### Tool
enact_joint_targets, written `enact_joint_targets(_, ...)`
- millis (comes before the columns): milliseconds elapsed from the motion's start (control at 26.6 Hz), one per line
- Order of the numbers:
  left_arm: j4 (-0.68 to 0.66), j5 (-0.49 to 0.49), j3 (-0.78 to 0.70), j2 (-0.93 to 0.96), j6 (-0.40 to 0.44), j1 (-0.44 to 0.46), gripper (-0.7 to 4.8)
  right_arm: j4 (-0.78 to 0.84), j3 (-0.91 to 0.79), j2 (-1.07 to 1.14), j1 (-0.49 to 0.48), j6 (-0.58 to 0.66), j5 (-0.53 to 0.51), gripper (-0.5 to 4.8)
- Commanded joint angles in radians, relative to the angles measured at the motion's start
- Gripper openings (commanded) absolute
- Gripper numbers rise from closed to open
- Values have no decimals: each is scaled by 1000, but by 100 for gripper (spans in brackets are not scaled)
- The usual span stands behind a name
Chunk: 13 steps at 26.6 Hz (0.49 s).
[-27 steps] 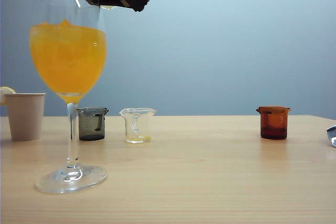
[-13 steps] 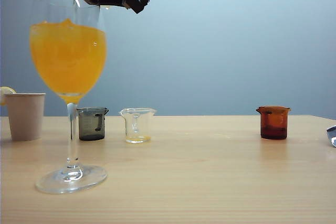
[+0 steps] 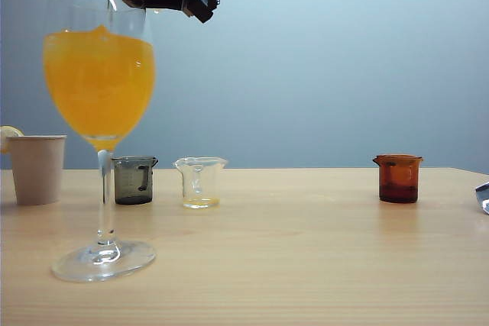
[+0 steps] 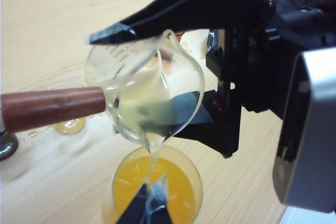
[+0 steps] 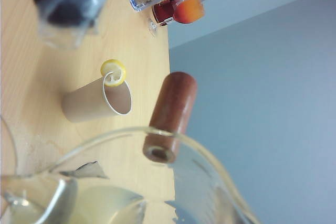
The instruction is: Pick up the third measuring cup from the left, pour the pineapple juice inside into the goblet, and finally put the measuring cup back in its original place.
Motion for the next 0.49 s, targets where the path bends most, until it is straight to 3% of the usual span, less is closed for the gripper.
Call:
enact_joint_targets(38, -2, 8, 5, -2, 8, 1, -5, 32, 10, -6, 2, -6, 3, -1)
enact_joint_targets(488, -2, 7, 5, -2, 8, 1, -5, 34, 10, -6, 2, -108, 2, -1)
